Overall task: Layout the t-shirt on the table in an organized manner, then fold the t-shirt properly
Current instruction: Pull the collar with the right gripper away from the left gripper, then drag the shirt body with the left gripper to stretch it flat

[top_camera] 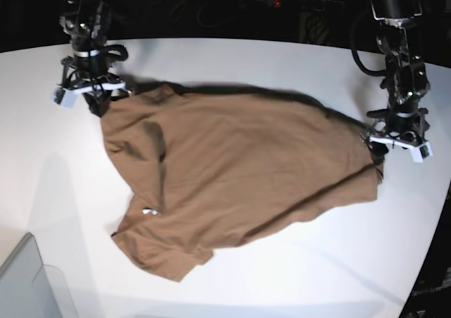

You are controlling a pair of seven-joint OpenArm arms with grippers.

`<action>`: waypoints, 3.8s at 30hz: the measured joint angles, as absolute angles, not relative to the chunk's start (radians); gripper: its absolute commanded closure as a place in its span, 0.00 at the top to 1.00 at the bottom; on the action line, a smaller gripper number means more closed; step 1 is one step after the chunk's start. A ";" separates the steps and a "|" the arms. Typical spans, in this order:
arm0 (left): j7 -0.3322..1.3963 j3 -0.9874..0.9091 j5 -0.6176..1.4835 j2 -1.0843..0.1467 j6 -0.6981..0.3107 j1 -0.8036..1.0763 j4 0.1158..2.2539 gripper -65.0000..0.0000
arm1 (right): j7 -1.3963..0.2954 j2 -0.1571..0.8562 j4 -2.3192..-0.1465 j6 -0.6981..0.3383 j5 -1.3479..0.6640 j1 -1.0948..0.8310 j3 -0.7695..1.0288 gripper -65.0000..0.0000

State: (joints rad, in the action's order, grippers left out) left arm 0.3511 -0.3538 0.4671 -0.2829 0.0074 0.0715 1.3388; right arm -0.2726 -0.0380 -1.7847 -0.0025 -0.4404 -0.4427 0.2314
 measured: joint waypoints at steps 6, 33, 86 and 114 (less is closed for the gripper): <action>0.348 -0.354 0.467 -0.283 0.008 0.072 1.339 0.76 | -0.276 -0.050 -1.825 -0.003 -0.453 -0.529 0.242 0.00; 0.345 -0.336 0.470 -0.255 0.006 0.101 1.455 0.76 | -0.125 -0.075 -1.751 -0.003 -0.480 -0.674 0.212 0.00; 0.277 -0.127 0.468 -0.283 0.015 -0.675 0.655 0.00 | -0.132 0.020 -1.699 -0.003 -0.479 -0.627 0.213 0.28; 0.178 -0.146 0.531 -0.374 0.010 -0.619 0.576 0.65 | -0.138 0.029 -1.800 -0.002 -0.477 -0.669 0.196 0.28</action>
